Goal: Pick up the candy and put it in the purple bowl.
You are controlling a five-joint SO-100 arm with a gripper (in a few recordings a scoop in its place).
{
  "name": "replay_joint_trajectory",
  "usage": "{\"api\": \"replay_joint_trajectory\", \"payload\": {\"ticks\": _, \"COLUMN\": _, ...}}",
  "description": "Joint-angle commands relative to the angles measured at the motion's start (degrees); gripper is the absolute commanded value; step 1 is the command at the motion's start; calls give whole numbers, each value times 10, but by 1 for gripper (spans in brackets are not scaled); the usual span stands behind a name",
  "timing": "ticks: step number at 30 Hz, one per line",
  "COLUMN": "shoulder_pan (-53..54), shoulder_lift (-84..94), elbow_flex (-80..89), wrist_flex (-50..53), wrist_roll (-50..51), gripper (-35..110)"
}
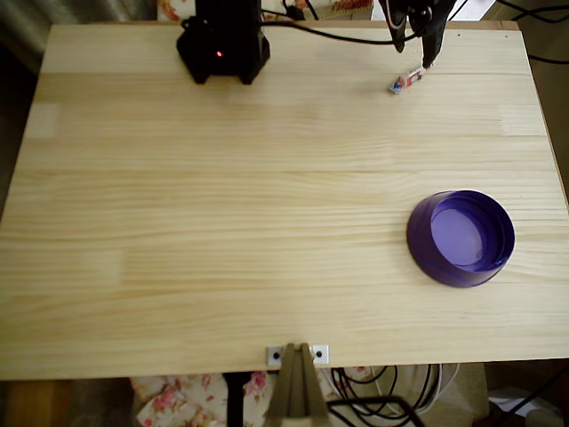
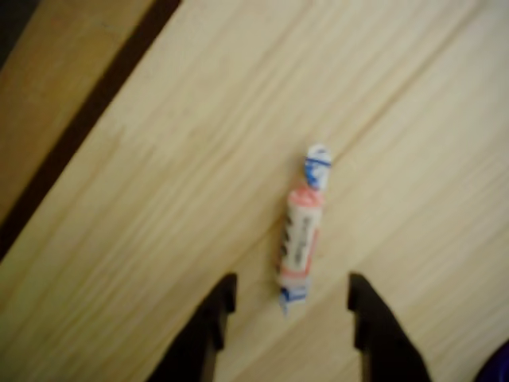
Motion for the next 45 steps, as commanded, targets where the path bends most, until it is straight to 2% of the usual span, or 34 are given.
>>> {"api": "replay_joint_trajectory", "payload": {"ticks": 1, "shoulder_pan": -6, "shoulder_lift": 6, "elbow_flex": -43, "wrist_flex": -11, "wrist_roll": 0, "gripper": 22}}
{"api": "replay_joint_trajectory", "payload": {"ticks": 45, "shoulder_pan": 16, "shoulder_lift": -80, "elbow_flex": -73, "wrist_flex": -40, "wrist_roll": -47, "gripper": 19}}
